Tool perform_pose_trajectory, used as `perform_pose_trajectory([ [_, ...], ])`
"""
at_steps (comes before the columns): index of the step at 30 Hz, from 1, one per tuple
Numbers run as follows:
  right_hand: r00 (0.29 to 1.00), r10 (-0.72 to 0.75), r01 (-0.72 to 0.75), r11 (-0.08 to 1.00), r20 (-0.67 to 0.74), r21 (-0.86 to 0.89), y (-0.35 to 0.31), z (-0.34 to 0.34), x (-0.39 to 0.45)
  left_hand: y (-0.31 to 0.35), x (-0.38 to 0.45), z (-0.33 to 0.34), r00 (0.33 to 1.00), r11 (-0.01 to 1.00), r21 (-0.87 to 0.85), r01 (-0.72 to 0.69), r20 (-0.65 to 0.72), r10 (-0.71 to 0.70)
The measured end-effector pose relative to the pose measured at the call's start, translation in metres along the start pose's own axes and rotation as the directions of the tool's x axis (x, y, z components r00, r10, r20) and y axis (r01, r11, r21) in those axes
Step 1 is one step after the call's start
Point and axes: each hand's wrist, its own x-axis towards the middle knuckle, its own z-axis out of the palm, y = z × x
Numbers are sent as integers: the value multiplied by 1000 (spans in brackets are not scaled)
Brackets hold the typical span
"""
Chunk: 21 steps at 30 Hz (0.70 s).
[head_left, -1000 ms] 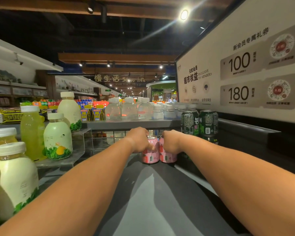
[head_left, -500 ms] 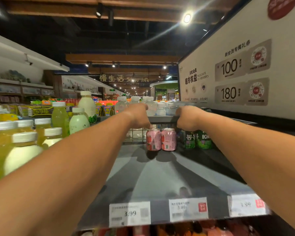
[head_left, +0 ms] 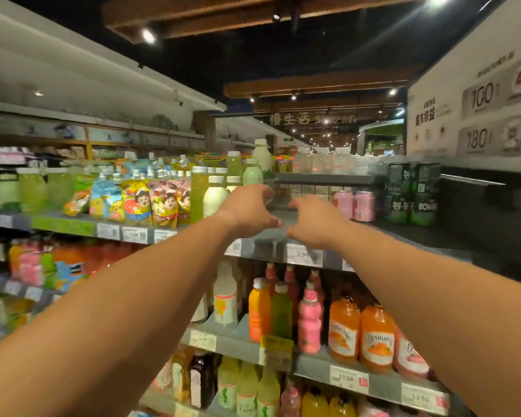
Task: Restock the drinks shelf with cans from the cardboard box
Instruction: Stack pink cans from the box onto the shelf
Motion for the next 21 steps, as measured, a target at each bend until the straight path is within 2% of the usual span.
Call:
perform_pose_trajectory([
  [5, 991, -133, 132, 987, 3, 90, -91, 20, -22, -69, -77, -49, 987, 974, 158, 160, -19, -159],
  [10, 960, -276, 258, 935, 44, 243, -187, 81, -58, -158, -174, -58, 937, 915, 208, 347, -36, -347],
  [13, 926, -350, 295, 904, 140, 310, -239, 144, -91, -220, -246, -37, 868, 845, 242, 477, 18, -496],
  [16, 885, -386, 289, 894, 261, 341, -282, 216, -132, -273, -320, -10, 766, 758, 232, 610, 70, -638],
  [21, 785, -416, 296, 903, 459, 311, -322, 313, -190, -333, -401, 38, 631, 648, 242, 722, 154, -760],
])
